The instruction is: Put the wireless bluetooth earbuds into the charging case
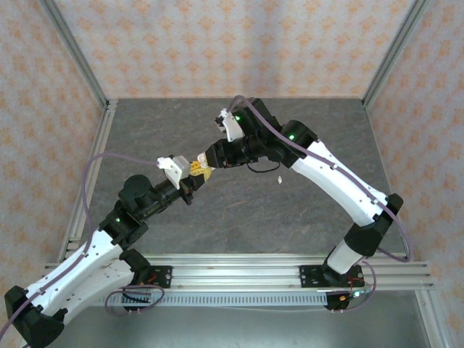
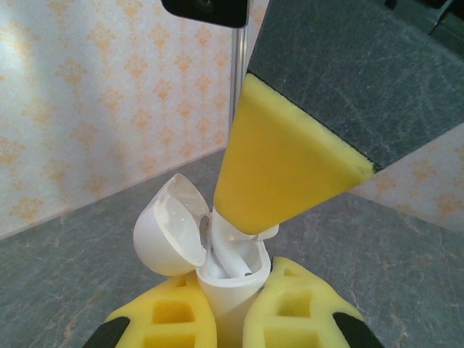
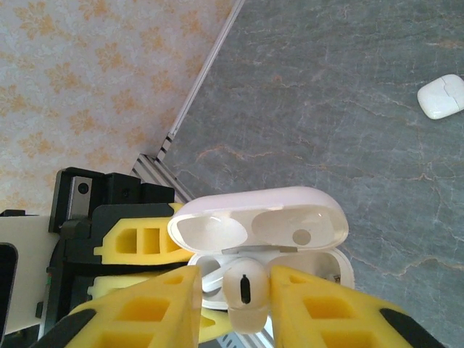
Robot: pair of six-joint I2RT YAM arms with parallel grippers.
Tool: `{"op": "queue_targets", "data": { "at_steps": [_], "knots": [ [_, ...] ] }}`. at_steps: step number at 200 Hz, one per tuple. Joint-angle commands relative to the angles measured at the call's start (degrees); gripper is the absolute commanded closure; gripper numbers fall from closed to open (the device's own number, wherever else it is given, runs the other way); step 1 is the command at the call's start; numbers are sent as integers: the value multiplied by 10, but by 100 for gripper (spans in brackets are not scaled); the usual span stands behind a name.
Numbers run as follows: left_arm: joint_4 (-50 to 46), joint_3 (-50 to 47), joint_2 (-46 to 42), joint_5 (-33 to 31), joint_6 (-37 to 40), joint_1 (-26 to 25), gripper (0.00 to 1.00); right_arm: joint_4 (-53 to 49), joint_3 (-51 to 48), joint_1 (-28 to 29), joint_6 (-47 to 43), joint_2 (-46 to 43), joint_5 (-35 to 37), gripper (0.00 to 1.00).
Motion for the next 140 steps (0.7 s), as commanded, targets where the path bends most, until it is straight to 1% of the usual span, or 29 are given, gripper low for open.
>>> {"op": "queue_targets", "data": {
  "at_steps": [1, 34, 93, 140],
  "knots": [
    [8, 18, 1, 11, 10, -1, 100, -8, 23, 7, -13, 3, -8, 71],
    [9, 18, 3, 11, 10, -1, 100, -10, 27, 8, -19, 3, -5, 75],
    [8, 19, 4, 10, 10, -1, 100, -15, 31, 11, -31, 7, -2, 76],
    [9, 18, 4, 15, 8, -1, 100, -34, 44, 11, -64, 17, 5, 82]
  ]
}}
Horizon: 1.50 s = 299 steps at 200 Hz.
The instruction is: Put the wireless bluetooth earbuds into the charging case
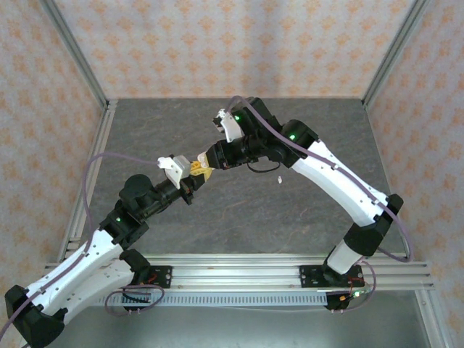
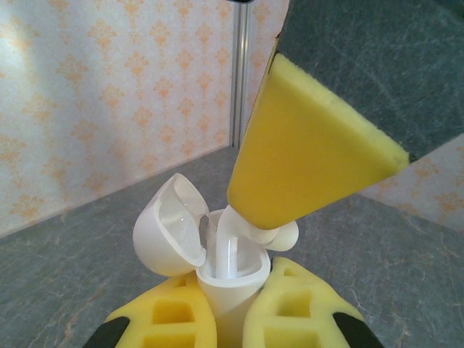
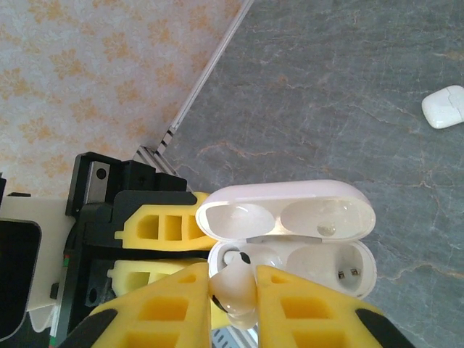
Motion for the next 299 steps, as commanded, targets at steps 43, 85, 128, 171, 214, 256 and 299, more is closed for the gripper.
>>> {"op": "queue_targets", "data": {
  "at_steps": [43, 85, 128, 171, 214, 256, 299],
  "knots": [
    [8, 21, 0, 22, 7, -1, 100, -65, 69, 12, -82, 37, 17, 82],
    [5, 21, 0, 31, 7, -1, 100, -133, 130, 25, -144, 77, 28, 83],
    [4, 22, -3, 51, 3, -1, 100, -185, 186, 43, -212, 106, 68, 83],
    [-5, 26, -6, 73, -2, -1, 100, -195, 198, 68, -282, 109, 114, 80],
    [-10, 28, -7, 85, -6, -1, 100, -191, 199, 79, -318, 105, 141, 68],
    [-12, 27, -6, 86, -4, -1, 100, -170, 197, 79, -316, 89, 137, 62],
    [-16, 27, -7, 86, -3, -1, 100, -151, 191, 78, -301, 70, 131, 60]
  ]
}}
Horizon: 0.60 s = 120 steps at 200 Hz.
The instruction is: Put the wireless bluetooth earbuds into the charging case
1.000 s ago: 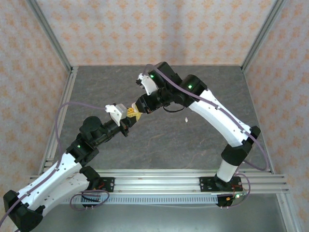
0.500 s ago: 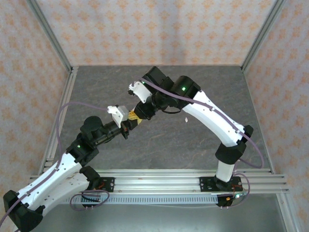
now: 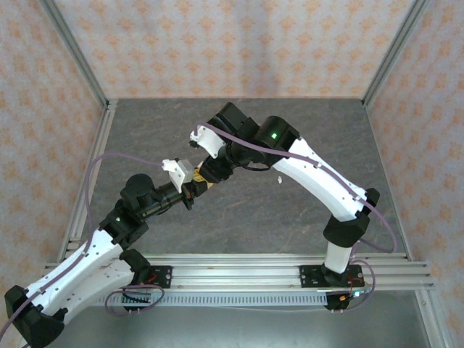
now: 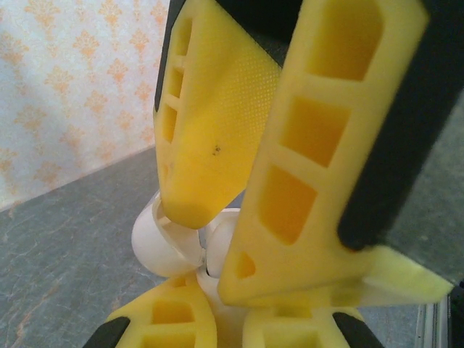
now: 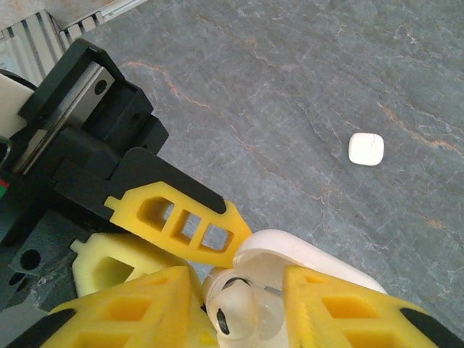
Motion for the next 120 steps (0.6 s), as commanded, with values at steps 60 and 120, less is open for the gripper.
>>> {"op": "queue_targets", "data": {
  "at_steps": [60, 120],
  "knots": [
    [13, 21, -9, 14, -1, -1, 100, 99, -60, 4, 81, -90, -25, 50],
    [17, 19, -16, 7, -10, -1, 100, 177, -175, 4, 198, -162, -47, 65]
  ]
}}
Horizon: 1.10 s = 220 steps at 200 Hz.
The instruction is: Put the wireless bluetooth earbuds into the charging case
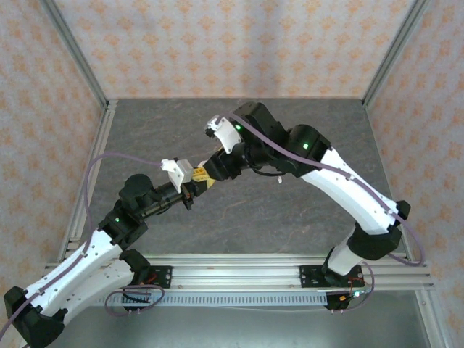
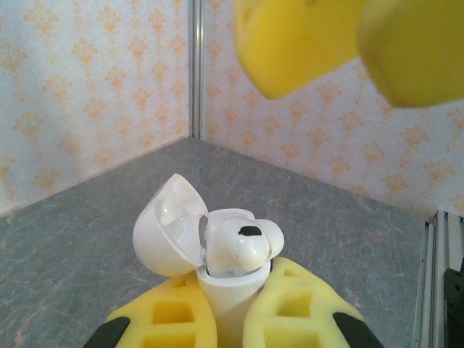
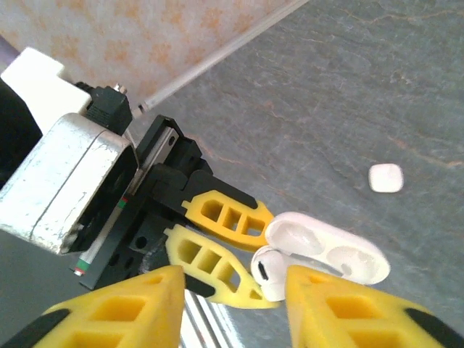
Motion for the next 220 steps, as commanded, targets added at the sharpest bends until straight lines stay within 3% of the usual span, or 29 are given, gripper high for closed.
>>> {"op": "queue_targets", "data": {
  "at_steps": [1, 48, 105, 220],
  "knots": [
    [16, 15, -11, 4, -8, -1, 100, 60, -60, 3, 71, -38, -26, 65],
    [19, 16, -11, 5, -14, -1, 100, 147, -170, 3, 133, -90, -58, 75],
    [9, 17, -18, 8, -12, -1, 100, 130, -148, -6, 114, -67, -30, 79],
    [4, 17, -29, 5, -9, -1, 100, 137, -152, -36, 115, -56, -47, 82]
  ]
}}
